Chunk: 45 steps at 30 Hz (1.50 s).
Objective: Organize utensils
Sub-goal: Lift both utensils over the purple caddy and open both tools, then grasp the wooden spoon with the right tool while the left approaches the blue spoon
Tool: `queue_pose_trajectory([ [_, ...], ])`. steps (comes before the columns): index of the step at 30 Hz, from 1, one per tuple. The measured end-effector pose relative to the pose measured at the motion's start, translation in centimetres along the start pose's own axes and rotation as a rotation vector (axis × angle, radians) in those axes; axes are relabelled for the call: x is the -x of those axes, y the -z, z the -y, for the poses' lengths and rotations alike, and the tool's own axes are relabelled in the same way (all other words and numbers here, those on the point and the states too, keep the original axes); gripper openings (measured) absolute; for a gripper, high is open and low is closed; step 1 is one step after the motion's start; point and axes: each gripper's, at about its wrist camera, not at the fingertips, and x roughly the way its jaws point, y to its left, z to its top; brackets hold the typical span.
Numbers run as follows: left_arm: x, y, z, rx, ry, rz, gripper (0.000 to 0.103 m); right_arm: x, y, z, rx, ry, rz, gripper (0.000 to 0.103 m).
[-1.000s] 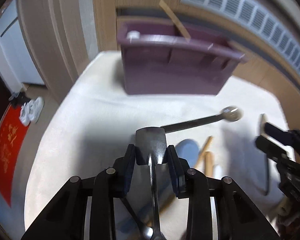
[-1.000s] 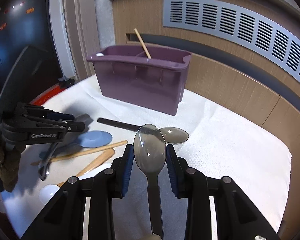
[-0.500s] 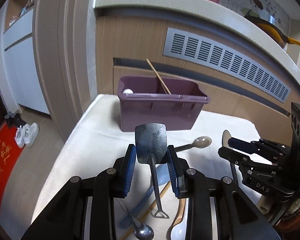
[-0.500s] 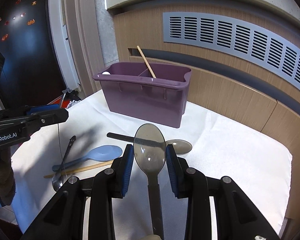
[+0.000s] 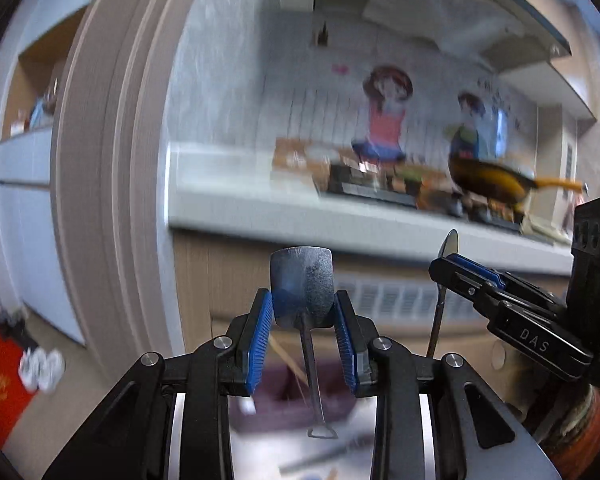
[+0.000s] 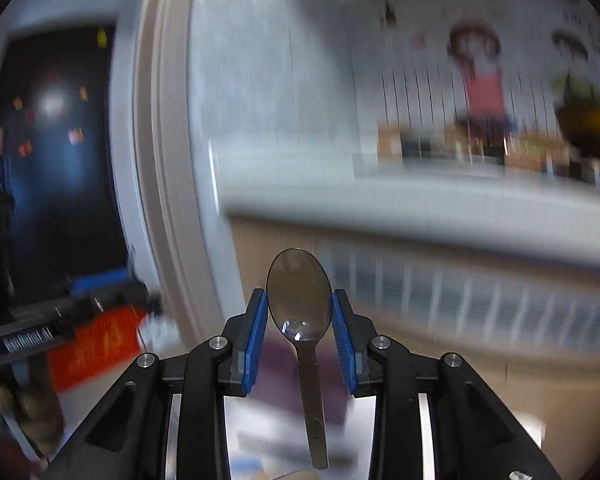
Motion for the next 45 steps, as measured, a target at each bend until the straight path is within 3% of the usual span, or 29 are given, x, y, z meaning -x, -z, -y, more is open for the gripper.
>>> queue_pose_trajectory([
  [4, -3.7, 0.0, -2.3, 0.034, -0.015, 0.025, 0.032, -3.7, -1.3, -0.1, -0.001, 0.010, 0.046, 0.030],
  [9, -8.9, 3.0, -4.5, 0.062, -0.028, -0.012, 0.032, -8.4, 2.0, 0.6, -0.019, 0.040, 0.027, 0.030],
  [15, -13.5, 6.2, -5.4, 0.068, -0.027, -0.095, 0.032, -12.3, 6.0, 1.9, -0.007, 0.068, -0.060, 0.030],
  [21, -15.5, 8.8, -5.1, 0.051, -0.022, -0.185, 0.034, -14.2, 9.3, 3.5, -0.054, 0.048, -0.186, 0.031],
  [23, -15.7, 9.4, -4.7, 0.027, -0.010, -0.218, 0.047, -14.5, 10.5, 3.9, -0.070, 0.005, -0.258, 0.031],
  [25, -15.1, 9.6, -4.5, 0.022, -0.009, -0.224, 0.056, -14.3, 11.1, 3.9, -0.067, 0.004, -0.292, 0.031],
  [33, -9.5, 9.8, -4.3, 0.044, -0.048, -0.245, 0.058, -7.6, 10.3, 2.5, 0.005, 0.044, -0.263, 0.031],
  [39, -5.6, 14.4, -4.6, 0.028, -0.107, -0.355, 0.059, -4.0, 13.3, 0.4, 0.061, 0.036, -0.373, 0.031],
  [45, -3.1, 19.0, -4.7, 0.027, -0.101, -0.469, 0.059, -2.8, 18.1, -1.7, 0.088, -0.025, -0.509, 0.031],
])
